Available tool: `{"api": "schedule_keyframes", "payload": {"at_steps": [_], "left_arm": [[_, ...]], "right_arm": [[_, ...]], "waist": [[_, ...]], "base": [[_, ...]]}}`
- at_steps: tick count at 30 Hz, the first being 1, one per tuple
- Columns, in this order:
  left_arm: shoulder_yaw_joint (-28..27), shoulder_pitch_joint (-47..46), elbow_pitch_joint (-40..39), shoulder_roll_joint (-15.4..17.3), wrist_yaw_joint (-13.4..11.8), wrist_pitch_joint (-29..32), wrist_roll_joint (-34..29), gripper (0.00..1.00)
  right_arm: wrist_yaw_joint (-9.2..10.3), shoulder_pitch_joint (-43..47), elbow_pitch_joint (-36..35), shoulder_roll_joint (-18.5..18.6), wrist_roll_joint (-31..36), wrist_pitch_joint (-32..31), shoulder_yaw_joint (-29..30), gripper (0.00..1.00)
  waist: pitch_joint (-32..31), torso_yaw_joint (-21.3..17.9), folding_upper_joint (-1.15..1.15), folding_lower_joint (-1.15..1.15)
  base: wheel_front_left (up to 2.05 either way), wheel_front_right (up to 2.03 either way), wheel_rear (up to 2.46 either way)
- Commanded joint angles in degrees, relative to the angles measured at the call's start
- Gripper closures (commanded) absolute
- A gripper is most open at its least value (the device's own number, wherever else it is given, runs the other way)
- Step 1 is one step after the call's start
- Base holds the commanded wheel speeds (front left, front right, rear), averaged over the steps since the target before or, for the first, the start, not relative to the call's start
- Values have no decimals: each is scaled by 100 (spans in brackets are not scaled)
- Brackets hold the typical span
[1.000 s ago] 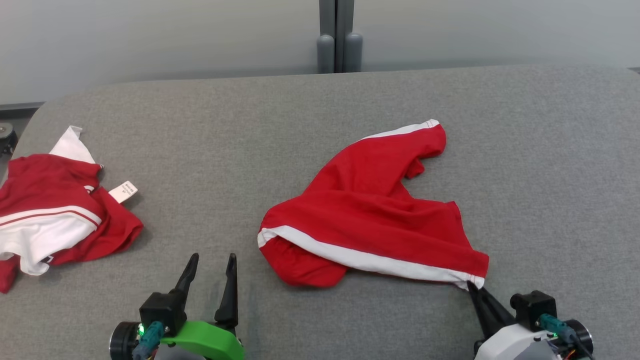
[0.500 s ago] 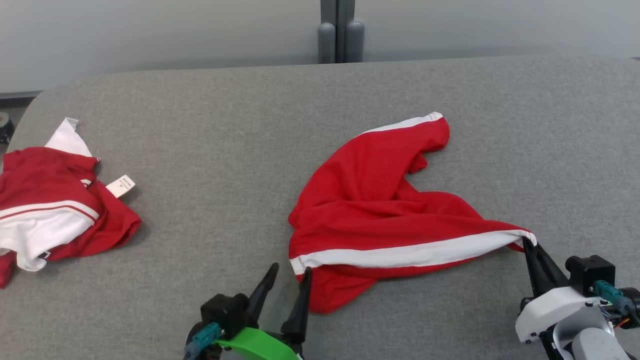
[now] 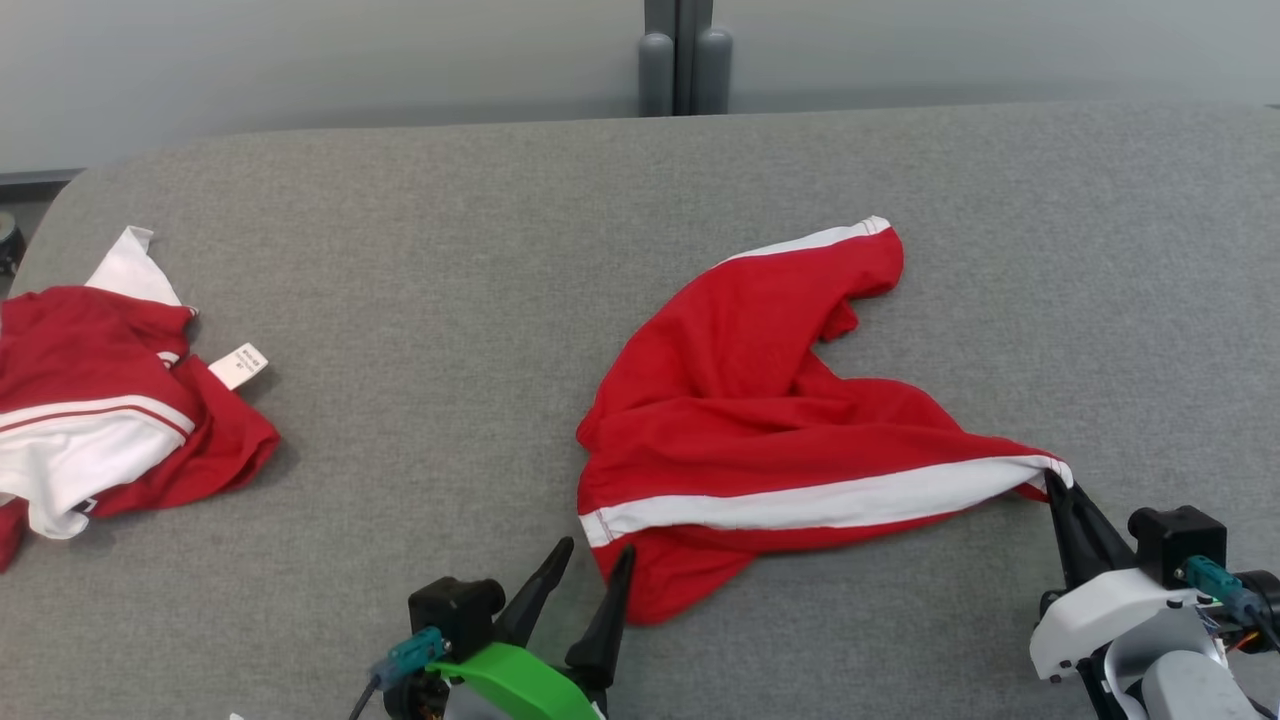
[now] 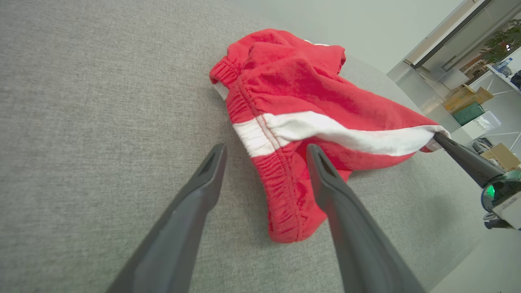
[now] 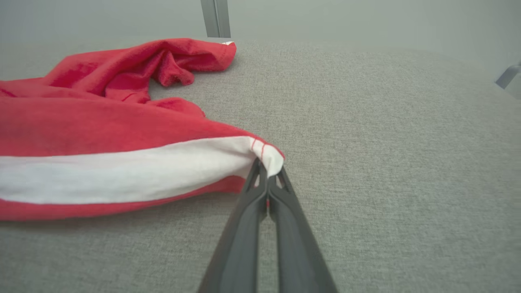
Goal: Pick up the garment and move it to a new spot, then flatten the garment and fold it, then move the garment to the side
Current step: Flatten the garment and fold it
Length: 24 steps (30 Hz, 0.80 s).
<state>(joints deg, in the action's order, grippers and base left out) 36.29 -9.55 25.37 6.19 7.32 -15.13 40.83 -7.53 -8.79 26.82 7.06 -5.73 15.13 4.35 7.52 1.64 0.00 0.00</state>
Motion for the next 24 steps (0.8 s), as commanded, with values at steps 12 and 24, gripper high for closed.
{"api": "schedule_keyframes", "payload": {"at_steps": [12,24], "left_arm": [[562,-379,98,242,26,-3,867,0],[707,-528,-11,375,26,-3,1123,100]], "right_arm": [[9,-49,-47,20,74,3,-1,100],[9,-6,-6,54,44,3,-52,100]], "waist": [[89,-108,0,0],[57,-134,0,0]], "base": [[0,0,0],[0,0,0]]}}
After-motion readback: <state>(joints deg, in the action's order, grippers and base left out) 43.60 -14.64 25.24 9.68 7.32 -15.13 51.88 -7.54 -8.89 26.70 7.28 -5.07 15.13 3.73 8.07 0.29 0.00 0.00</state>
